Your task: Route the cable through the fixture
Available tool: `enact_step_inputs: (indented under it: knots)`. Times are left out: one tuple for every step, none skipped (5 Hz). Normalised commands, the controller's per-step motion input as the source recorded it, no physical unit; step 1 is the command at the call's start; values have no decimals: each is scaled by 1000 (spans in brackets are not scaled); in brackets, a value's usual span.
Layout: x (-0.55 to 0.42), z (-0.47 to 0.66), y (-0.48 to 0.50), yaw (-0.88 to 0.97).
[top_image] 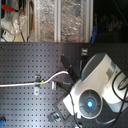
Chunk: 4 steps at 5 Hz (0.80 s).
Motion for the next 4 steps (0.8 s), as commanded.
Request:
enact_step_inputs:
  knots:
    - [-23,0,28,0]
    - [-181,294,251,366]
    - [-23,0,-16,0]
    - [-196,446,67,-160]
